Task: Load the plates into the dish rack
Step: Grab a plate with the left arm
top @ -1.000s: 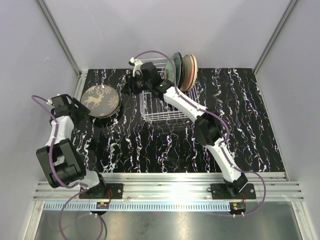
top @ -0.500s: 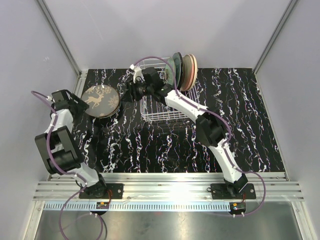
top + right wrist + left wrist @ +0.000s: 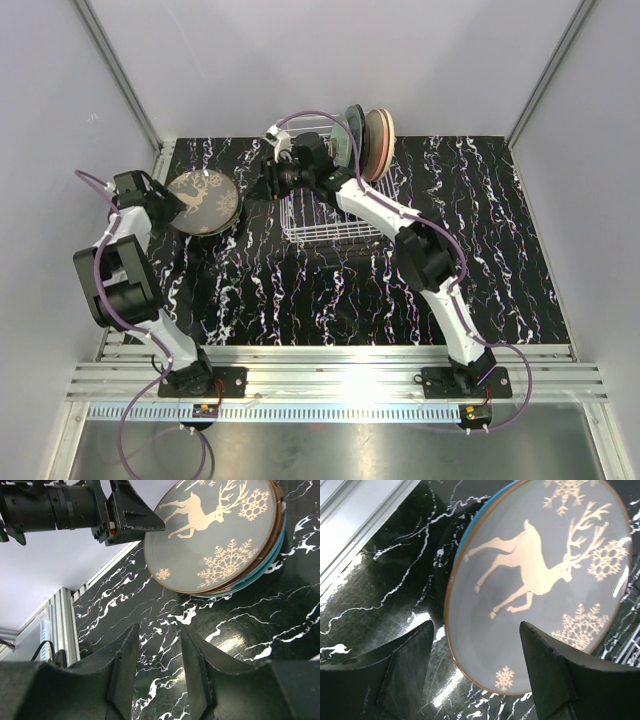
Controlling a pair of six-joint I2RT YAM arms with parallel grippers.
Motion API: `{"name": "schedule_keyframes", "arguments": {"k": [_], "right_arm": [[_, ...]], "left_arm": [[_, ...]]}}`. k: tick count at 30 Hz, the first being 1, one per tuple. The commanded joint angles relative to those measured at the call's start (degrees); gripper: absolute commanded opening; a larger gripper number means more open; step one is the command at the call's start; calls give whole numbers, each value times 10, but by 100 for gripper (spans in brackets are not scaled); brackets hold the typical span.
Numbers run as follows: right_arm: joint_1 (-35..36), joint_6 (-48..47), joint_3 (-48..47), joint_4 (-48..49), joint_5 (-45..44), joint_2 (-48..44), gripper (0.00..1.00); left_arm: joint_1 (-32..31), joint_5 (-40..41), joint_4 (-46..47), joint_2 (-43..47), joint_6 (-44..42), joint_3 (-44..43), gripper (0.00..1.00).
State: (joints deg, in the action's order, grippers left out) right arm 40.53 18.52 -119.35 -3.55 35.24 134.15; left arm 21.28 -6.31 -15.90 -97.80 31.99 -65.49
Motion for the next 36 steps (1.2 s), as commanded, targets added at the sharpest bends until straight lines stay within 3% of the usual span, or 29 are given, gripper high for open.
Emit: {"name": "schedule_keyframes", "arguments": {"k": [1,18,21,26,36], "right_arm": [[-8,14,5,50,16,-32,45],[-14,24,23,65,18,-35,45],[-15,24,26,65,18,-36,45],[-16,26,33,72,18,-42,45],[-15,36,50,77,22,-56,44]], "left_arm": [[3,14,18,-16,-8,-11,71],[3,31,4,-18,-25,7,57],[3,30,1,-23,-27,7,49],[3,33,-10,-24,-30,11,28],[3,60,-34,64,-31,36,21]]}}
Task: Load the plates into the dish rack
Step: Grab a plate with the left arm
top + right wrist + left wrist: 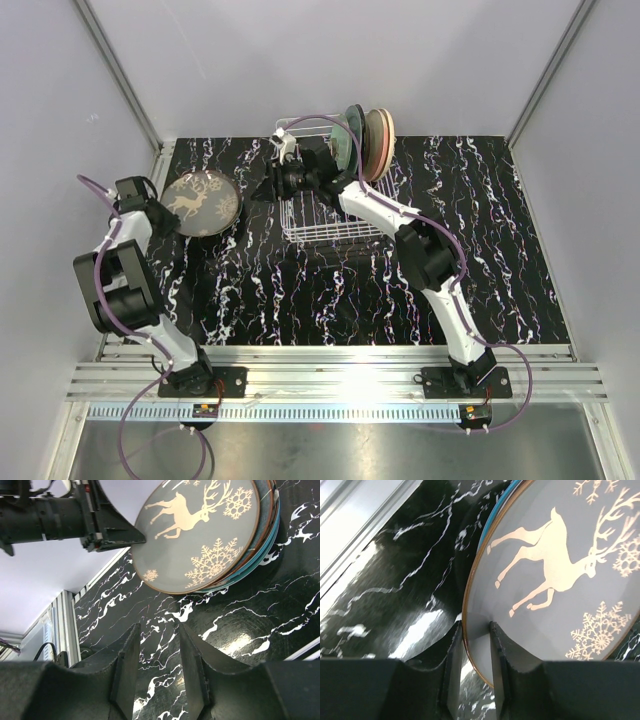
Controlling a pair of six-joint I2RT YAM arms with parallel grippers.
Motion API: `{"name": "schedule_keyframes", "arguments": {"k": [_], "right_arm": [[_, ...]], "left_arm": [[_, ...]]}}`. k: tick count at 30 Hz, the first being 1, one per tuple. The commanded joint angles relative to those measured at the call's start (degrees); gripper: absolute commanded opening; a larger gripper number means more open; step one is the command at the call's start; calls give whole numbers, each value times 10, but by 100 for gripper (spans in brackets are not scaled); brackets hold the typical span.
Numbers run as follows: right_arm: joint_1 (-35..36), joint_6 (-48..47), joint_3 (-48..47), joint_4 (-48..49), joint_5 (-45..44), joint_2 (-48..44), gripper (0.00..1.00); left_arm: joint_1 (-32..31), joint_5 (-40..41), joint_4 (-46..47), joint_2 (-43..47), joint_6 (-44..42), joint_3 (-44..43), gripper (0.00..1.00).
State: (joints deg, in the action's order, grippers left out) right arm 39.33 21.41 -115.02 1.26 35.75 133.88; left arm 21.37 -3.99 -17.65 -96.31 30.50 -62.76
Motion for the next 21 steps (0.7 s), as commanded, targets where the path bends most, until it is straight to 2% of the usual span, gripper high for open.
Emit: {"name": "schedule_keyframes", "arguments": {"k": [1,6,12,15,17,21], "right_arm": [[-3,7,10,28,16,-56,43],[-2,24,24,26,4,-65,42],[4,69,17,26,9,-53,42],[10,67,13,10,6,-56,42],[12,70,25,8,2,-65,42],[18,70,52,10,-10,-88,42]], "left_arm": [[2,37,-18,58,-15,11,21],[2,57,-17,107,-15,33,16],[3,51,-10,119,1,37,13],[2,48,3,132,14,40,3],[2,43,18,142,23,45,0],[2,43,52,163,49,56,0]]}}
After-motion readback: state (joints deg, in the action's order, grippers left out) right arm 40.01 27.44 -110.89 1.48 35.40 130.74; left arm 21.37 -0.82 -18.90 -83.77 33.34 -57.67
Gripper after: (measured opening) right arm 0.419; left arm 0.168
